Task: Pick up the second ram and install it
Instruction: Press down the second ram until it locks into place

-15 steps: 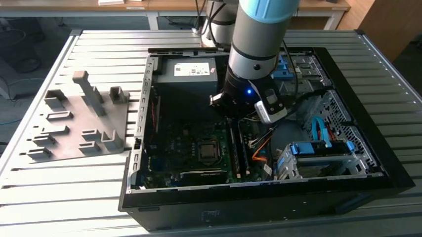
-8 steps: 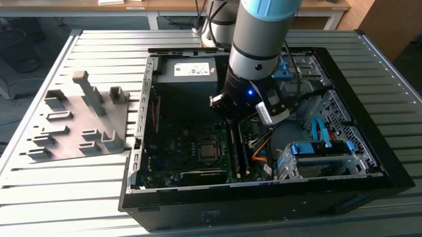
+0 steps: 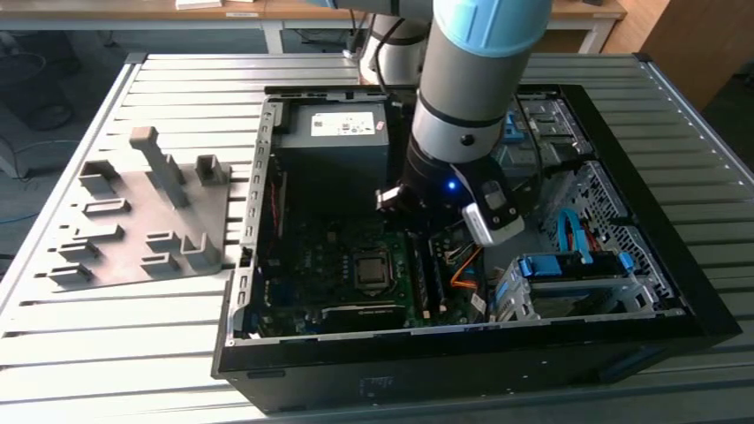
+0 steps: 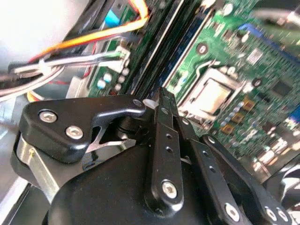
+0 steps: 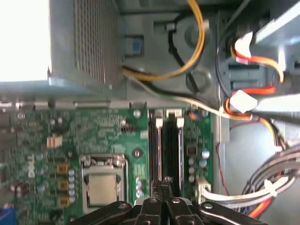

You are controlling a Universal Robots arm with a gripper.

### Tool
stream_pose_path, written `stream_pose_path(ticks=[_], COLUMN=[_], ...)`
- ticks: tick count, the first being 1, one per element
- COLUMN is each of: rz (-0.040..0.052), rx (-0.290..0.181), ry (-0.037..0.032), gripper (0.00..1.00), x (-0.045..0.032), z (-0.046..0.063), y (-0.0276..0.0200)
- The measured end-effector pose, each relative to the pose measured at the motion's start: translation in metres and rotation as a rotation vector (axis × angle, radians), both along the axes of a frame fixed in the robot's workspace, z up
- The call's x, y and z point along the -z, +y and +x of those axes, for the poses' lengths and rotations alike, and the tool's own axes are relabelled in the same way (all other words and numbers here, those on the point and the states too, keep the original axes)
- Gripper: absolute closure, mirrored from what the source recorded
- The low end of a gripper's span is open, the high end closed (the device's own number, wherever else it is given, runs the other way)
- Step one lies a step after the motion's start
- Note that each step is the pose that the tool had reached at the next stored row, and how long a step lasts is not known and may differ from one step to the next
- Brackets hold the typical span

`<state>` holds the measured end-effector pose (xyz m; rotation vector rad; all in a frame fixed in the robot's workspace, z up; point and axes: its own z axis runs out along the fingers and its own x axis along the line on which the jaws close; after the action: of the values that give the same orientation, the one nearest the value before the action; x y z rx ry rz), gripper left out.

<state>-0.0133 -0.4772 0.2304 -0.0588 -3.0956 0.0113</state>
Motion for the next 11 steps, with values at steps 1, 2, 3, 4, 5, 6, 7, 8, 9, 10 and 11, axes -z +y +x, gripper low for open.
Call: stream_pose_path(ticks=[1, 2, 3, 4, 5, 6, 7, 8, 9, 10, 11], rz=[-0.0022, -0.0043, -0.0067, -0.009, -0.0111, -0.0117, -0.0119, -0.0123, -0.0126, -0.0131, -0.0135], rx=[0.0, 0.0, 0.0, 0.0, 0.0, 0.0, 0.0, 0.0, 0.0, 0.0, 0.0], ry=[0.0004, 0.0008, 0.0011, 0.0015, 0.0019, 0.0022, 0.0026, 0.003, 0.0033, 0.0034, 0.0034], gripper=[0.9, 0.9, 0.9, 0.9, 0.9, 0.9, 0.9, 0.9, 0.9, 0.9, 0.9], x=[0.0004, 0.0009, 0.0013, 0.0016, 0.002, 0.0028, 0.0036, 0.0043, 0.0052, 0.0067, 0.0081], z=[0.0, 0.0, 0.0, 0.0, 0.0, 0.0, 0.0, 0.0, 0.0, 0.0, 0.0], y=[-0.0031, -0.0063, -0.0094, -0.0123, -0.0154, -0.019, -0.0227, -0.0264, -0.0296, -0.0318, -0.0333])
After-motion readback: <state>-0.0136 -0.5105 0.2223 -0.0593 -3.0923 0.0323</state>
